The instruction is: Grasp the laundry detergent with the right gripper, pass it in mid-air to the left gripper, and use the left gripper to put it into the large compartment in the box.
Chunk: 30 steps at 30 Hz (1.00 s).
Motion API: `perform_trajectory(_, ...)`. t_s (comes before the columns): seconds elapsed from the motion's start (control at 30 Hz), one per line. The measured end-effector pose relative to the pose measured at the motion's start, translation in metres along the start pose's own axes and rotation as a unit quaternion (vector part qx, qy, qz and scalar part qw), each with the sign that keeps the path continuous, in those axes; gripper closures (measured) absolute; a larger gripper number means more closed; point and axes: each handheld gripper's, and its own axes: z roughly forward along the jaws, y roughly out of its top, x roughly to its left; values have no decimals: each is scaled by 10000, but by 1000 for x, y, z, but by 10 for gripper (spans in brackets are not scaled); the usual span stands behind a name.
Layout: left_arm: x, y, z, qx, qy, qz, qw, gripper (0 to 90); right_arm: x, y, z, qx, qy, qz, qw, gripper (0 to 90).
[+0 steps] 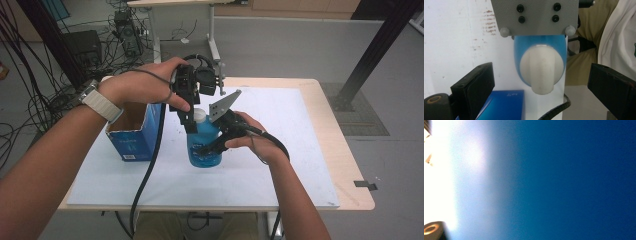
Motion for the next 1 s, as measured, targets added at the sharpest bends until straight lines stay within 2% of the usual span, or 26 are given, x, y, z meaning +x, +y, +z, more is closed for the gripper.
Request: perform_trajectory(1.0, -1, -2, 0, -33, 22, -2, 10000, 76, -1, 1, -1, 21, -16, -13, 10000, 436)
